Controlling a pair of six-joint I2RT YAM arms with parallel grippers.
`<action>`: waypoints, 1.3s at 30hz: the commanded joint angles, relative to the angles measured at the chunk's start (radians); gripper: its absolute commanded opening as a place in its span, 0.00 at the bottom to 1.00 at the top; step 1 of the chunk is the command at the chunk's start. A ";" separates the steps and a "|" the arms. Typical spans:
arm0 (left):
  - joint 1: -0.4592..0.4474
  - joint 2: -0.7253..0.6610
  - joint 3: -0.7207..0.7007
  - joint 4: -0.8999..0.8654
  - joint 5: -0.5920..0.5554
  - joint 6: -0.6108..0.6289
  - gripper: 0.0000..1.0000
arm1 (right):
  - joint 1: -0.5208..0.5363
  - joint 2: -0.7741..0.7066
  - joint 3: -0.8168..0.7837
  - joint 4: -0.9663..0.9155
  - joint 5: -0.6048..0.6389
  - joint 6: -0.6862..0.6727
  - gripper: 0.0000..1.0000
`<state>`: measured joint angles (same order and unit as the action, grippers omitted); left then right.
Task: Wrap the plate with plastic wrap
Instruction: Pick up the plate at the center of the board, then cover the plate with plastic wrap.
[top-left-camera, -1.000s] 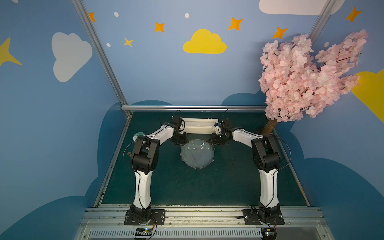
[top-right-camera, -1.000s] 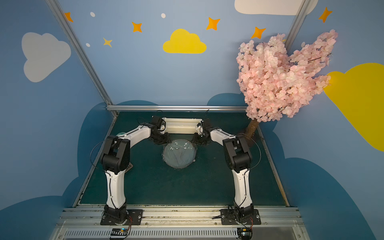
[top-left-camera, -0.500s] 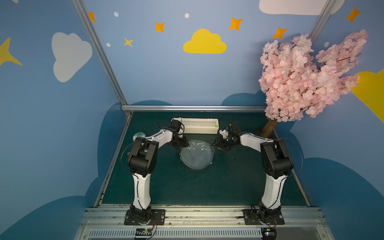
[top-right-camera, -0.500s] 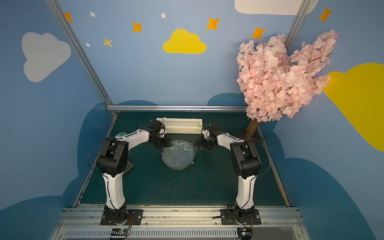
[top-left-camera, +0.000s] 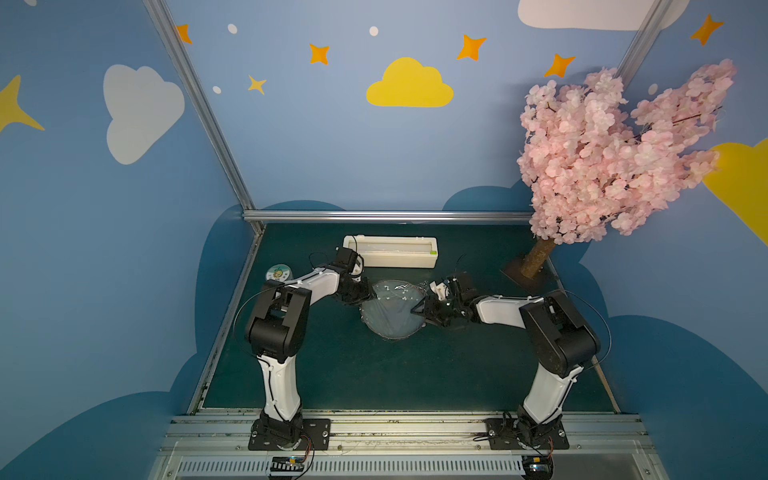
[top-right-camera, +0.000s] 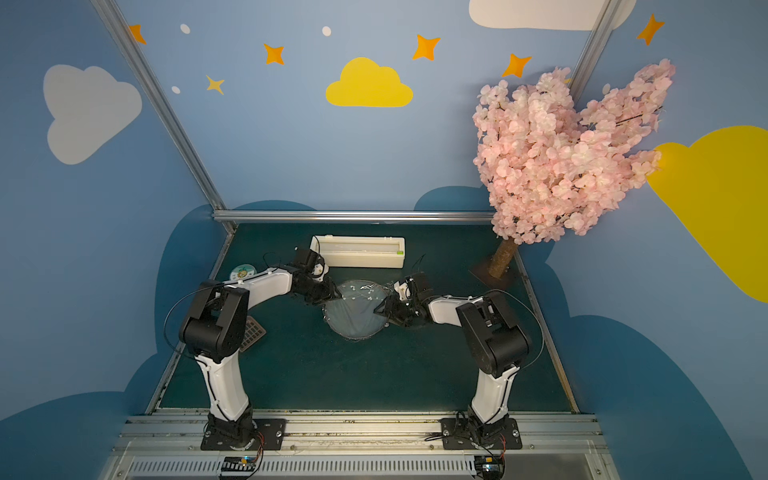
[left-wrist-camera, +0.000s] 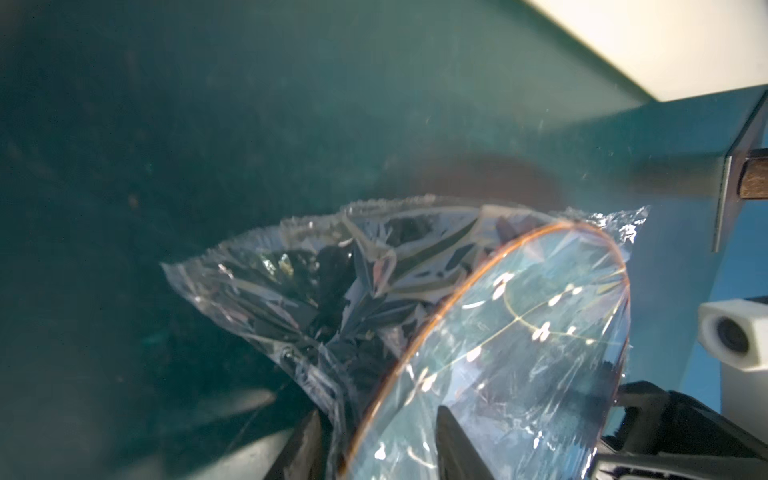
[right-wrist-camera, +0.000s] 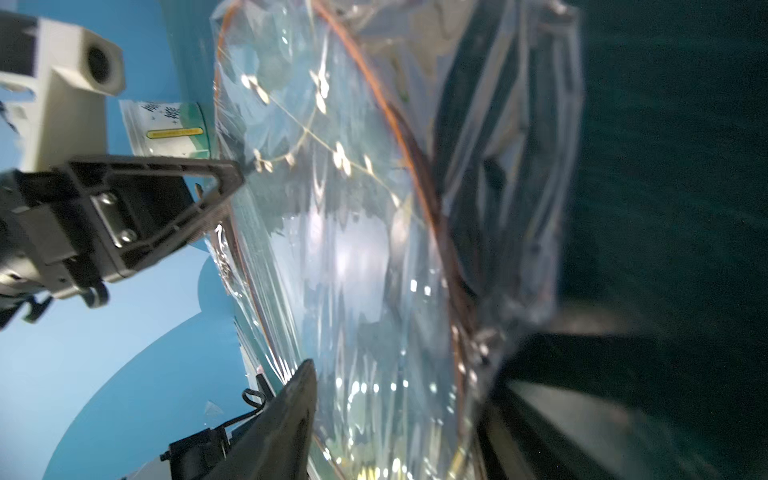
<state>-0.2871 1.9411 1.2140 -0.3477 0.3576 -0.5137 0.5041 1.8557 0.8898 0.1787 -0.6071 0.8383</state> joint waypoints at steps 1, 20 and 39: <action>-0.004 -0.042 -0.065 0.090 0.080 -0.078 0.43 | 0.021 0.075 -0.023 0.233 -0.025 0.126 0.53; 0.092 -0.202 -0.144 0.133 0.177 -0.159 0.65 | -0.016 0.000 -0.054 0.340 -0.062 0.118 0.13; 0.172 -0.109 -0.214 0.497 0.400 -0.478 0.50 | -0.113 -0.167 -0.083 0.314 -0.148 0.070 0.12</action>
<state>-0.1028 1.8175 1.0046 0.0341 0.7136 -0.9096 0.3870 1.7496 0.7944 0.3862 -0.6769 0.9012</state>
